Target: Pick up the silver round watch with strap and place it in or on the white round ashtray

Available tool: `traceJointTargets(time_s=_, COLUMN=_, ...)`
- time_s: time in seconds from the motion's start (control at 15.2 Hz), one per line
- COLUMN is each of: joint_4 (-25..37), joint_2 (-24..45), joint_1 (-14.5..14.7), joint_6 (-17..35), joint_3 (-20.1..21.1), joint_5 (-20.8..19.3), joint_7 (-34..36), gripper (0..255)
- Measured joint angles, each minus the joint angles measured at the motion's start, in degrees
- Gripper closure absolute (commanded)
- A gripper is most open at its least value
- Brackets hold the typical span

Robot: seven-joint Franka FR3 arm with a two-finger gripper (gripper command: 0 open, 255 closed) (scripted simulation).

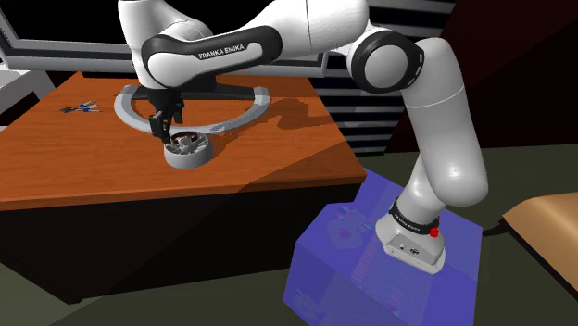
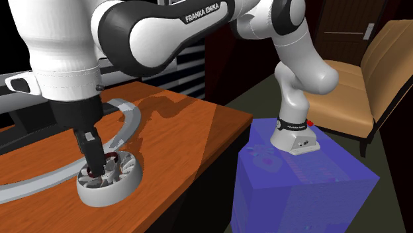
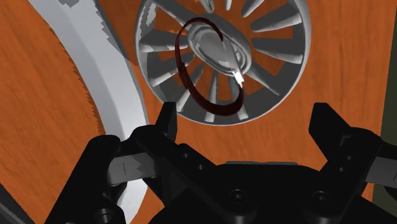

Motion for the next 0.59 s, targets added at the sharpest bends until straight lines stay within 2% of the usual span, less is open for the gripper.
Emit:
traceJointTargets(time_s=0.2, joint_4=2.08, joint_2=-1.55, joint_1=0.20, joint_6=-3.52, joint_3=0.26, joint_5=0.37, joint_7=-0.29, gripper=0)
traceJointTargets(time_s=0.59, joint_4=3.07, joint_2=-1.32, joint_1=0.41, joint_6=-4.37, joint_3=0.28, joint_5=0.38, joint_7=-0.29, gripper=0)
